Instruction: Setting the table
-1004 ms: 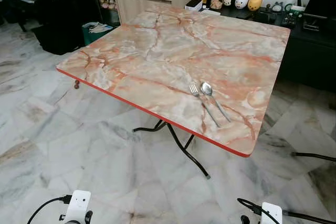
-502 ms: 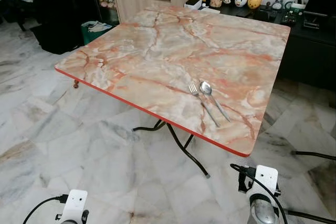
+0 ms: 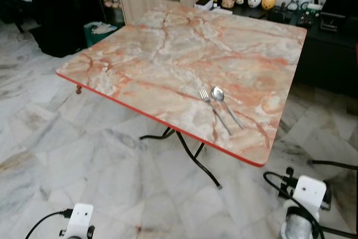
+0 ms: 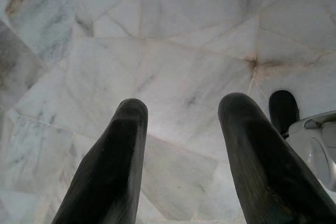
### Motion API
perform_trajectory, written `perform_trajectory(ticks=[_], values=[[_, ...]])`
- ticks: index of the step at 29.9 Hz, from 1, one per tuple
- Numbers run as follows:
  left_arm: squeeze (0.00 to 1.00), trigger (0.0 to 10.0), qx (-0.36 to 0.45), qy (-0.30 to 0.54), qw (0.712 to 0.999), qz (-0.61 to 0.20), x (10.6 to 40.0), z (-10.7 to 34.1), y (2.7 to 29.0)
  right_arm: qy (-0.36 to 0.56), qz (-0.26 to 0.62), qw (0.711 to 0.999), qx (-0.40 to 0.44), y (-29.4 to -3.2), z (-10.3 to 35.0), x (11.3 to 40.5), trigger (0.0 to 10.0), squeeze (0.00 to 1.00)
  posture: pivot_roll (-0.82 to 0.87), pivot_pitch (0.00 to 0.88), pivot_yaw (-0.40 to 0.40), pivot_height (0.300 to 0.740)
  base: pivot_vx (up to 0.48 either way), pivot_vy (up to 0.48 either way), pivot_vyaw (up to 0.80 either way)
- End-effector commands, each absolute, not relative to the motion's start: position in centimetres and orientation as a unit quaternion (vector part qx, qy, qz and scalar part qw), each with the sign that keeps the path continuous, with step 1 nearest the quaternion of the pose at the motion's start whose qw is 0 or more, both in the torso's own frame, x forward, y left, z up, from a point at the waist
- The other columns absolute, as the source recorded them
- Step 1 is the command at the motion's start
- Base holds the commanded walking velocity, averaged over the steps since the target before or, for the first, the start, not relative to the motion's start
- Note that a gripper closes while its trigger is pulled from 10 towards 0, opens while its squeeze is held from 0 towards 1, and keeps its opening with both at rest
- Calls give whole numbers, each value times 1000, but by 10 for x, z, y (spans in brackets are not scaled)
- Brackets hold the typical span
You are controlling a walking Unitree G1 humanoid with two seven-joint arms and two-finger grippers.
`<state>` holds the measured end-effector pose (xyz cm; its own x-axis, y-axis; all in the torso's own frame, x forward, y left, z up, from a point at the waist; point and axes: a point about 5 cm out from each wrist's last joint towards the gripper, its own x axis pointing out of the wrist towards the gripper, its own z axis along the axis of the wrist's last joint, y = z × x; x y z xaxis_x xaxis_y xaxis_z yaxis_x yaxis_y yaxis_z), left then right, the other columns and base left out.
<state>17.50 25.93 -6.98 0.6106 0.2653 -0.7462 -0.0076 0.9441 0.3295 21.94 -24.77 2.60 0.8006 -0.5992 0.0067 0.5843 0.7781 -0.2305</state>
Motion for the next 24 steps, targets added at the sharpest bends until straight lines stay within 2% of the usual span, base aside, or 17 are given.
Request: perform_trajectory(ticks=[1,5,7,9,13,15,21,24], values=[[0,10000,145,444,880,86,169,-72,262,4,-314,942,-121,-246,42,230,10000,0,23,0,8,740,0,0,0],[0,10000,139,446,880,91,167,-74,260,-41,-294,949,-106,-242,66,253,10000,0,31,0,-1,740,0,0,0],[0,10000,131,443,881,99,166,-74,259,-52,-229,969,-77,-225,80,279,10000,0,47,0,-16,740,0,0,0],[0,10000,128,443,882,102,166,-74,259,-52,-208,974,-67,-220,83,286,10000,0,49,0,-18,740,0,0,0],[0,10000,116,440,883,112,166,-74,258,-48,-108,993,-28,-190,93,310,10000,0,58,0,-25,740,0,0,0],[0,10000,115,439,884,114,166,-75,258,-49,-92,994,-9,-184,96,315,10000,0,59,0,-25,740,0,0,0],[0,10000,109,438,884,119,166,-75,258,-29,53,998,-13,-141,103,332,10000,0,59,0,-23,740,0,0,0],[0,10000,104,436,886,122,166,-74,258,-33,73,997,-12,-135,106,334,10000,0,62,0,-24,740,0,0,0]])
